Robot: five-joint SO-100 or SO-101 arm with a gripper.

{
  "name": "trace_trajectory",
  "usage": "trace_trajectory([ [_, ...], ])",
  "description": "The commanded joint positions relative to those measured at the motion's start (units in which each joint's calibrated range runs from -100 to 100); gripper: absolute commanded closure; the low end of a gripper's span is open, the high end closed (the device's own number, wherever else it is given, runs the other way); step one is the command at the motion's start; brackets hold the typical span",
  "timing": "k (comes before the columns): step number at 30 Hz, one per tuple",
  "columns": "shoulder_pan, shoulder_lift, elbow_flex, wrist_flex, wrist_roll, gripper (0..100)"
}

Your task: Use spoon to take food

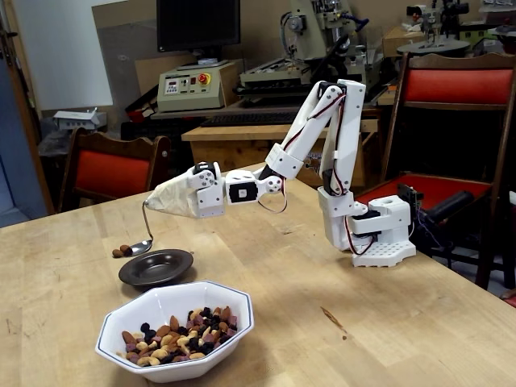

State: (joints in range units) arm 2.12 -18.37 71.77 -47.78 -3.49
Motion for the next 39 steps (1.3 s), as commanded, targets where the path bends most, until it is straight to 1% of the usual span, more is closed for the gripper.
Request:
trace_trajectory([
  [1,2.4,-3.9,-0.6,-0.9,0.0,96],
  [28,12.5,-3.2,-0.4,-0.8,0.0,96],
  [30,12.6,-3.2,-0.4,-0.8,0.8,96],
  [36,12.1,-3.2,0.3,-0.9,5.6,96],
  [39,12.1,-3.7,2.9,-0.9,6.6,96],
])
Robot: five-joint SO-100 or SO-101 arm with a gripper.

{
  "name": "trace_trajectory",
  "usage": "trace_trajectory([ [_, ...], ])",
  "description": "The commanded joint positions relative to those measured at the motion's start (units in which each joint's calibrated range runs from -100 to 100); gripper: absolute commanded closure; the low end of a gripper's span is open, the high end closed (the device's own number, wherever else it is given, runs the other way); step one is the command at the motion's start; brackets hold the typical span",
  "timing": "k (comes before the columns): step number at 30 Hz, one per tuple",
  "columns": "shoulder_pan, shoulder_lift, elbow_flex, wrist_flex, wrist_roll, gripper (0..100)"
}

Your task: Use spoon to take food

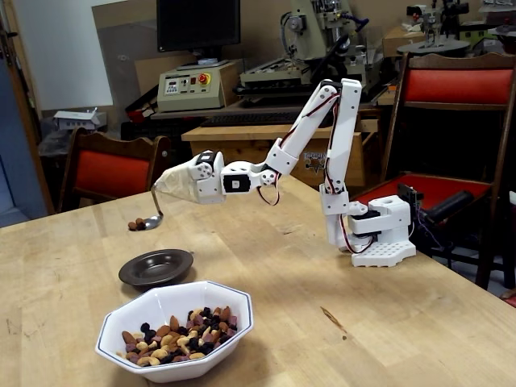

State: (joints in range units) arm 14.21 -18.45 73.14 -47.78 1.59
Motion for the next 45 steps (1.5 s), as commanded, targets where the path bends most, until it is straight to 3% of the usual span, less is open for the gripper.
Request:
trace_trajectory([
  [1,0.0,-3.8,2.7,-0.9,1.6,96],
  [15,-0.1,-3.8,10.0,-1.0,2.2,96],
  [28,-4.4,-3.8,10.0,-1.5,10.2,96],
  [45,-8.4,-3.8,10.0,-1.2,10.3,96],
])
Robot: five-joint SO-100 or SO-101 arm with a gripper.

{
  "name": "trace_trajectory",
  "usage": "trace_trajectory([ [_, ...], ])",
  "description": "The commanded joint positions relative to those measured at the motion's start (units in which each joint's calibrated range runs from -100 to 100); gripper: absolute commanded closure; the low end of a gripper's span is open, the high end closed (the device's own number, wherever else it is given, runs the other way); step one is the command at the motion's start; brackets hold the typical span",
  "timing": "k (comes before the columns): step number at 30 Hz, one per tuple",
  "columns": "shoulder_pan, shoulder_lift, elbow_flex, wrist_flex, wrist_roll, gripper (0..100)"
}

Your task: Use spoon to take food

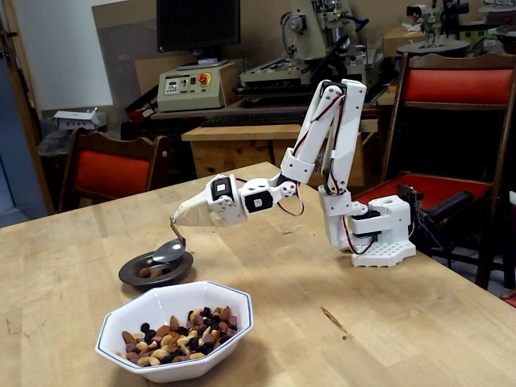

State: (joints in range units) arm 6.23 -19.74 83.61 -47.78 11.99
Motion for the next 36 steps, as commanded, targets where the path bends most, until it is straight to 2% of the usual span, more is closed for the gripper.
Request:
trace_trajectory([
  [1,-0.4,-2.6,-0.5,-1.2,-0.1,96],
  [7,-0.4,-2.1,-0.5,-1.0,-0.6,96],
  [13,0.1,-2.6,-0.5,-1.0,-7.3,96],
  [18,0.1,-2.6,-0.5,-1.0,-10.5,96],
  [28,-0.2,-10.1,-0.6,-0.7,-12.5,96],
  [36,-0.4,-23.0,-0.5,11.2,-12.5,96],
])
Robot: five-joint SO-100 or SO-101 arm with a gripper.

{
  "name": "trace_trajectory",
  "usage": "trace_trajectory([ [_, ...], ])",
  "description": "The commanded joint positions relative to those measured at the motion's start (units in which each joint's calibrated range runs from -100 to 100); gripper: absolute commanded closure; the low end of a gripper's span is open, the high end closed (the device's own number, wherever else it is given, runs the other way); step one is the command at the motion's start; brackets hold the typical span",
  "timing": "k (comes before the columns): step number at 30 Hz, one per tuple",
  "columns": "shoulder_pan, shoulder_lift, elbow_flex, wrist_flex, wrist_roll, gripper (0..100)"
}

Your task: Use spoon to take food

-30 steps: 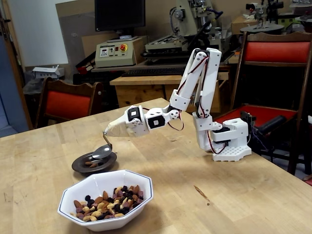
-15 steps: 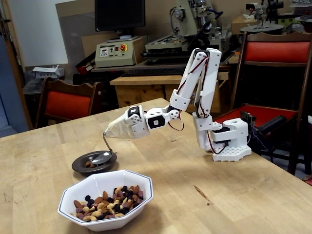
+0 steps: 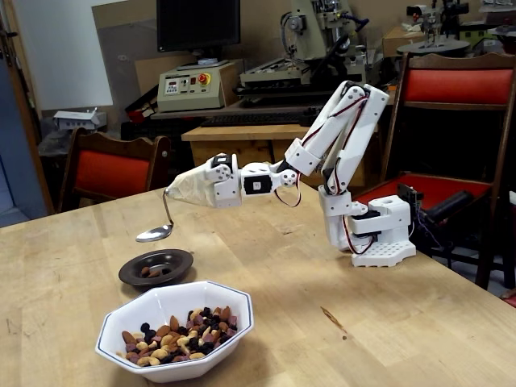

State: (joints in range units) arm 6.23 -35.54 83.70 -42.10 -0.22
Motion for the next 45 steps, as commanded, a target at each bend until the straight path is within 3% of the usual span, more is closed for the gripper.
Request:
trace_trajectory([
  [1,-0.4,-8.9,-0.6,7.7,-0.3,96],
  [23,-4.7,-47.5,0.4,49.1,-4.5,96],
  [36,-4.9,-61.6,0.4,69.7,-6.3,96],
  [45,-5.0,-62.9,-0.4,81.5,-6.3,96],
])
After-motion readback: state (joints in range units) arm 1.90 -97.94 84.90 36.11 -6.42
